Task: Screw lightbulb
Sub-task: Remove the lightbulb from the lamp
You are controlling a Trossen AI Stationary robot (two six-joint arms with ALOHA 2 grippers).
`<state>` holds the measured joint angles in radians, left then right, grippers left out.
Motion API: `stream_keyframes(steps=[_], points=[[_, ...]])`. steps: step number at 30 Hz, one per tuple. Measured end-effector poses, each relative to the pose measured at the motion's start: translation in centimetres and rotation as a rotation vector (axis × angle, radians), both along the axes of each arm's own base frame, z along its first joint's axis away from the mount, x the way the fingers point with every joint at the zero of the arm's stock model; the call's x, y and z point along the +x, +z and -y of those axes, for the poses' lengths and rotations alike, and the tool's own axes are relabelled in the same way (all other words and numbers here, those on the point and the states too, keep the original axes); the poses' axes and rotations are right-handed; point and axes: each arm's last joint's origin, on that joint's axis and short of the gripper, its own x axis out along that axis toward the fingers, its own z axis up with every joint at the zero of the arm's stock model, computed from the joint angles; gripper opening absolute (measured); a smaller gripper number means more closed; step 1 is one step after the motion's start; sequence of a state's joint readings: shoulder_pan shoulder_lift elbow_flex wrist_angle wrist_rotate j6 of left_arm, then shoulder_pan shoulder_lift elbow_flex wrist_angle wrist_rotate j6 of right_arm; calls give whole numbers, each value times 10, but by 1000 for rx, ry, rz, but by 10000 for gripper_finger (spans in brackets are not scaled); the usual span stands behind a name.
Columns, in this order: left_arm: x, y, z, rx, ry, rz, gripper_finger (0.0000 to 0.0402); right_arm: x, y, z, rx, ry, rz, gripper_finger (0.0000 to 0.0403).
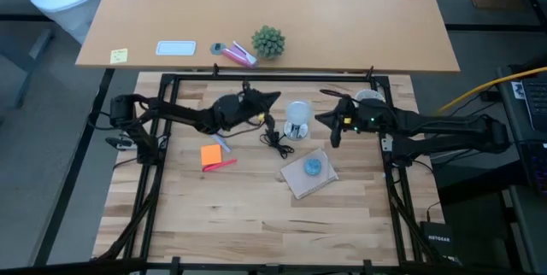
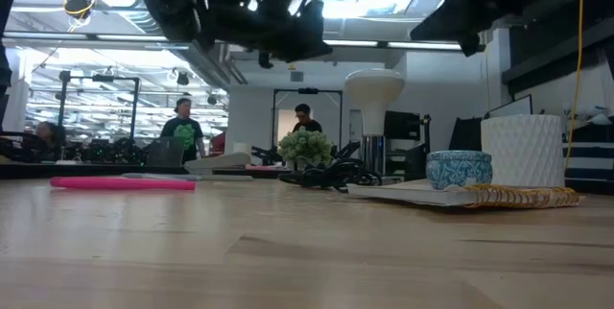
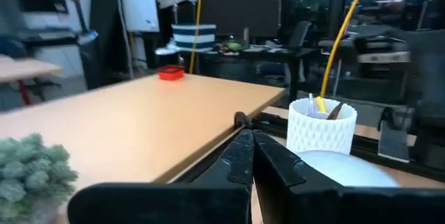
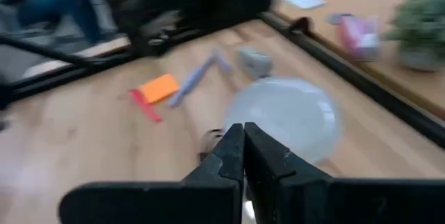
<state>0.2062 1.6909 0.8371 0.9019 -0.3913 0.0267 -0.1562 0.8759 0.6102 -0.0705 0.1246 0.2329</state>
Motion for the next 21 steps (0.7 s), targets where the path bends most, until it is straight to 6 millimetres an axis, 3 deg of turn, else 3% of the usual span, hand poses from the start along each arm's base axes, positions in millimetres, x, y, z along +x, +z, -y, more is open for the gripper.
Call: stream_keyframes(steps=[5,10,14,21], points=[[-1,-7,-31,-89,-90,32,0,2,-4,-1,23,53,-17,11],[7,-19,-53,-159,-155,36,0,10,-27,0,37,51,-68,11],[17,-26,-60,-170,-206,18,0,13,-40,0,55,43,-51,11],[26,-30,-60,-183,-254,-47,0,14,-44,1,39,26,8,11]])
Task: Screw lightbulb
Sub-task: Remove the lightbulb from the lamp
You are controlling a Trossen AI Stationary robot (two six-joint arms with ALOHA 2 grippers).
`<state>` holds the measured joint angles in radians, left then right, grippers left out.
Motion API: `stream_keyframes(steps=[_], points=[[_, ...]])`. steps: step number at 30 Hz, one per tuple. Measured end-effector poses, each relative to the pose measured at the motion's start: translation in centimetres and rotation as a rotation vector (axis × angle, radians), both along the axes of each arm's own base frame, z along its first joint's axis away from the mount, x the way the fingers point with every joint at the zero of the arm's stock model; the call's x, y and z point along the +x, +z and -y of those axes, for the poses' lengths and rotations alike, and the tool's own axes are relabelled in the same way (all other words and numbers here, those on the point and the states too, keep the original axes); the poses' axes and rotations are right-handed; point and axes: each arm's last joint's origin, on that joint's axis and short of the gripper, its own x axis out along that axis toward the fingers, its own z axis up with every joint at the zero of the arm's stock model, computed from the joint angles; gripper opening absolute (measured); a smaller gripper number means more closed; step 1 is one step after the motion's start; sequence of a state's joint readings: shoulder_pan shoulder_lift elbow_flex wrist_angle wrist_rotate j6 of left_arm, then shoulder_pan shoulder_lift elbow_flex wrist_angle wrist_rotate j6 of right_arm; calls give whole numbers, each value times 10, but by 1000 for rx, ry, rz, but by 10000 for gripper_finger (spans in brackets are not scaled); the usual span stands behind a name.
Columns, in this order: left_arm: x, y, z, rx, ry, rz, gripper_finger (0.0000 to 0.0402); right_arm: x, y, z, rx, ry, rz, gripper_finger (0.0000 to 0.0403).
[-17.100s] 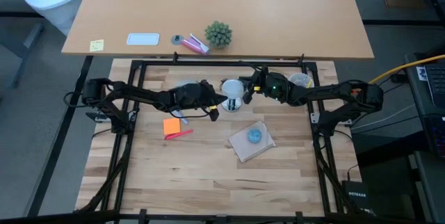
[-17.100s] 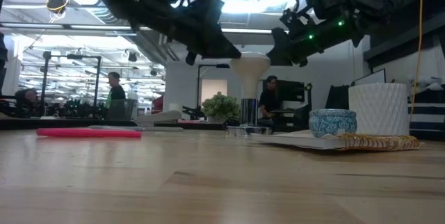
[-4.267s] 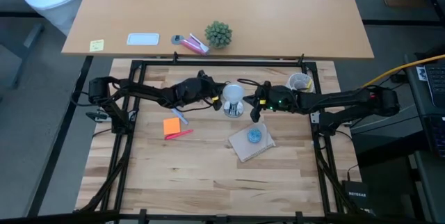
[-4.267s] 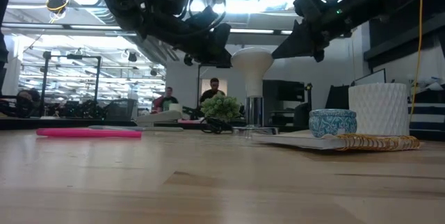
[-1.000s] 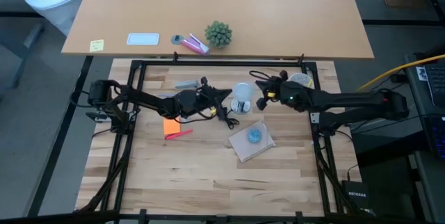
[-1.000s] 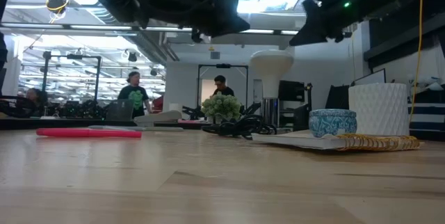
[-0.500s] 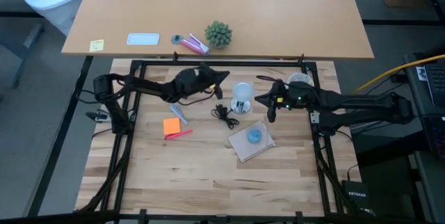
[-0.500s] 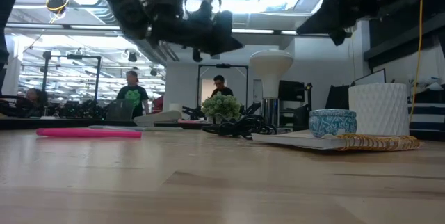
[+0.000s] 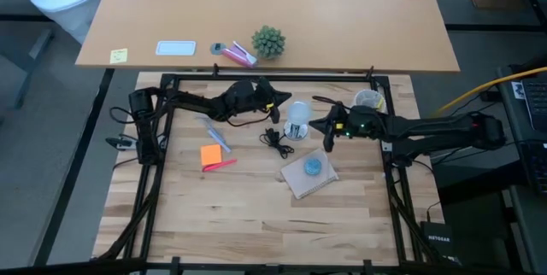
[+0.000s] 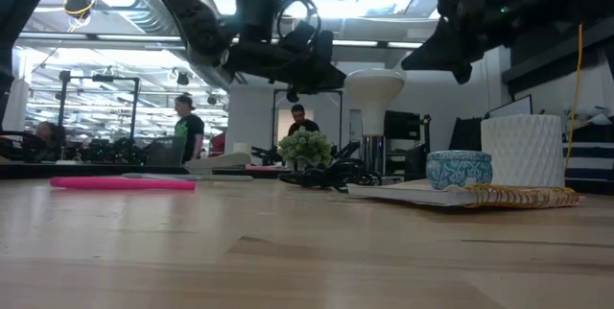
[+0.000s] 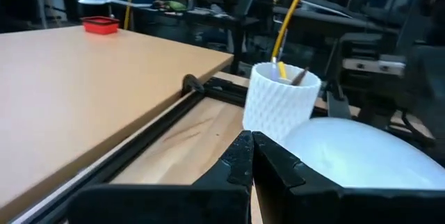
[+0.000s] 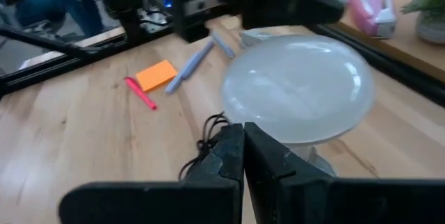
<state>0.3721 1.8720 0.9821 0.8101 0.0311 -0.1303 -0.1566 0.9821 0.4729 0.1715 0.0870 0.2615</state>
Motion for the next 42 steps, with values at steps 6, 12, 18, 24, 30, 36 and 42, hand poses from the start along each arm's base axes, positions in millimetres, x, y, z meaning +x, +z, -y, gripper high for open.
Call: stream_keyframes(steps=[6,12,18,24,30,36,42], points=[[4,-1,10,6,-39,-19,0,3,-4,3,-20,-65,-23,11],[5,-3,13,-2,-40,-48,0,10,-13,4,-15,-76,-54,11],[5,-5,13,-9,-37,-67,0,13,-14,5,-18,-82,-44,11],[5,-6,14,-13,-38,-80,0,12,-17,6,-39,-147,-73,11],[5,-7,17,-22,-52,-88,0,9,-20,8,-38,-203,-107,11],[7,-7,24,-24,-66,-88,0,9,-21,8,-40,-213,-116,11],[9,-7,30,-23,-81,-88,0,8,-22,8,-39,-213,-126,11]])
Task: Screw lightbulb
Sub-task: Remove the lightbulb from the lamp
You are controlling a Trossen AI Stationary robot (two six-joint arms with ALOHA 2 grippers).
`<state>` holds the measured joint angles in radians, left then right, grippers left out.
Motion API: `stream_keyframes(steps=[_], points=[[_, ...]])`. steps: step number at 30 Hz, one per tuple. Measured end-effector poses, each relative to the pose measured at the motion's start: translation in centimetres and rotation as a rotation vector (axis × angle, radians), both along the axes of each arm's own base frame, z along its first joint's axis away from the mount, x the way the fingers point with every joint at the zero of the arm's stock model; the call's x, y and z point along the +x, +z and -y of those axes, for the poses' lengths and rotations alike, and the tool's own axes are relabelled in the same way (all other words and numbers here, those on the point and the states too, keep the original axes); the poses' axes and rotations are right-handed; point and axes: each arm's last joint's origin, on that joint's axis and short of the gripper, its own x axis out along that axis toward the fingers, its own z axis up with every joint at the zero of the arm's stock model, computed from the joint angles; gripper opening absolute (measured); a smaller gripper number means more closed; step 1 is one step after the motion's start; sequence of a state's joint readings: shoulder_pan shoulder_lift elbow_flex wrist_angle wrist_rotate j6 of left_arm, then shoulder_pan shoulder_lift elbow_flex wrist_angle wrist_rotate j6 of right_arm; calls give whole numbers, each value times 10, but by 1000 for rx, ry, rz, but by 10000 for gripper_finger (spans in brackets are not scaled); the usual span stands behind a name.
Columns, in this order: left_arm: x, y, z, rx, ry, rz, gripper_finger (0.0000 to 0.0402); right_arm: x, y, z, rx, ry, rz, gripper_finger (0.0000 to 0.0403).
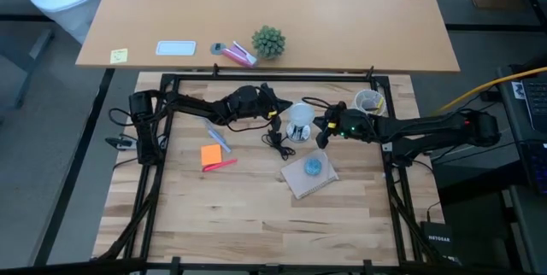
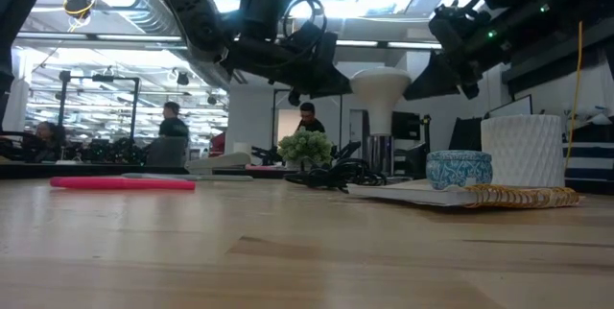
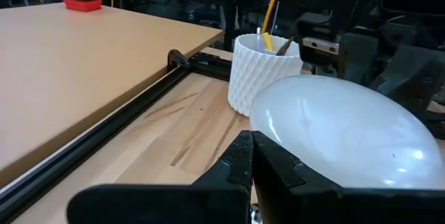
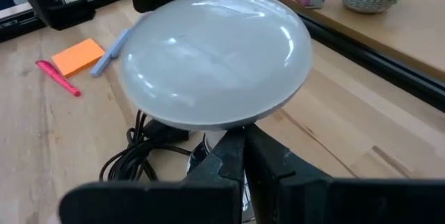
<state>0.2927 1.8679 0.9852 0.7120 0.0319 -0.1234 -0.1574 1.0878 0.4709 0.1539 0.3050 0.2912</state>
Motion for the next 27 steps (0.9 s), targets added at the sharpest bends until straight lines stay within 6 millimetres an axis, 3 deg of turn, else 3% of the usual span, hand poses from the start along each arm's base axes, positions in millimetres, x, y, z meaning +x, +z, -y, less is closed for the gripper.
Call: stream_keyframes(steps=[12,21,27], points=[[1,-5,7,-29,-50,-51,0,-4,-4,3,9,-123,-35,11],[4,-7,21,-13,-70,-69,0,-1,-4,3,13,-113,-22,11],[5,-6,25,3,-60,-69,0,10,-12,1,65,-12,-7,11]])
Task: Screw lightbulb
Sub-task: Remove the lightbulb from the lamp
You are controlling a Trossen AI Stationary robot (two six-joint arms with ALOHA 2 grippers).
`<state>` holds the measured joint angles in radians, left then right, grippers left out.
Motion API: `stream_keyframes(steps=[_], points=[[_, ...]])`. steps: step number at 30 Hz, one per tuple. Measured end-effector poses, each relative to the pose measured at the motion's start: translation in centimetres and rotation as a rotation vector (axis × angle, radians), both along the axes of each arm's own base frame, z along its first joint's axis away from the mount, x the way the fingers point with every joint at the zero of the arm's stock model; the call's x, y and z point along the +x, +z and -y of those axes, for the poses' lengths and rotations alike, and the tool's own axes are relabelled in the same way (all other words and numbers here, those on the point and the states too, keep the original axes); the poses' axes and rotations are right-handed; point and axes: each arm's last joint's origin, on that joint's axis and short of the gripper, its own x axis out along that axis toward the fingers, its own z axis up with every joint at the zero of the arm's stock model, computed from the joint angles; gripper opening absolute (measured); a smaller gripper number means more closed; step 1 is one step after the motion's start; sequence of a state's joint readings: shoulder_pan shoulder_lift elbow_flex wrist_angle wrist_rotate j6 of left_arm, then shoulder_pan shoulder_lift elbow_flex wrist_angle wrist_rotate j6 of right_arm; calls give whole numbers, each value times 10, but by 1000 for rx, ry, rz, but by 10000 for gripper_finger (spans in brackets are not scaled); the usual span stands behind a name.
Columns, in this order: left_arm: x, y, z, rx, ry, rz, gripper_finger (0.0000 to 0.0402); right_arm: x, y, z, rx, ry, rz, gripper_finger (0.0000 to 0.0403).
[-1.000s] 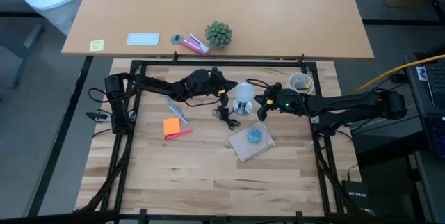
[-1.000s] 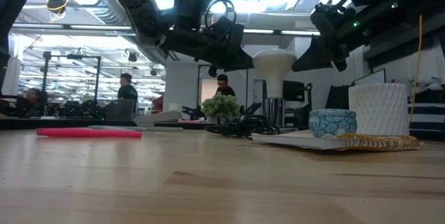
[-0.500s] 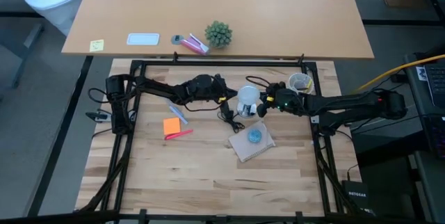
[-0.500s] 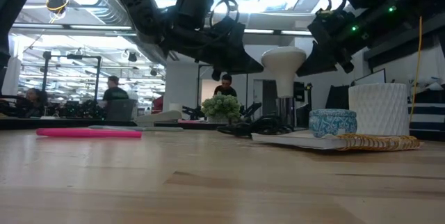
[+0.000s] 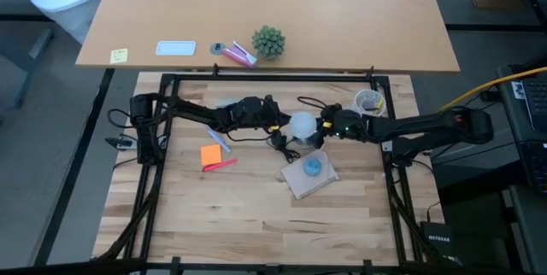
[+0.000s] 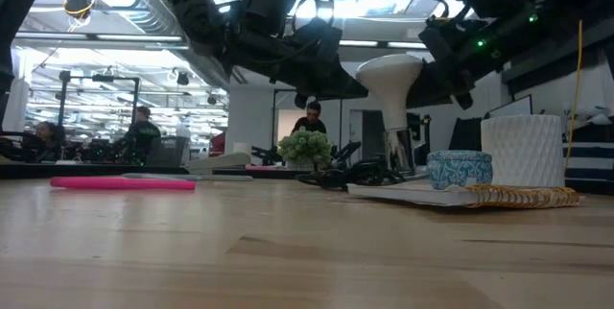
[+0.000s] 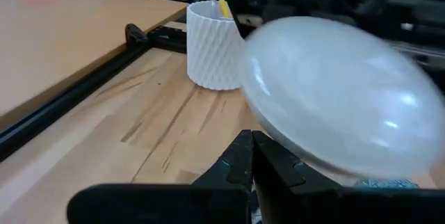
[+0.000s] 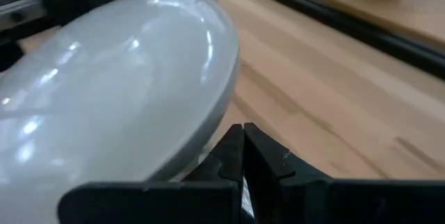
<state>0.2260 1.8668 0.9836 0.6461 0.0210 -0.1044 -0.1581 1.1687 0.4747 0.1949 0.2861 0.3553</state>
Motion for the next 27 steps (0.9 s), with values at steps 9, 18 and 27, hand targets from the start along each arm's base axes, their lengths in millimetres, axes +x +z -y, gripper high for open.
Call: stream_keyframes(steps=[9,18,27], points=[[-12,21,0,44,66,-63,0,22,-22,2,33,31,29,11],[-32,41,-1,142,209,-194,0,32,-35,4,42,24,42,11],[-35,49,-6,213,276,-182,0,17,-9,0,51,62,76,11]])
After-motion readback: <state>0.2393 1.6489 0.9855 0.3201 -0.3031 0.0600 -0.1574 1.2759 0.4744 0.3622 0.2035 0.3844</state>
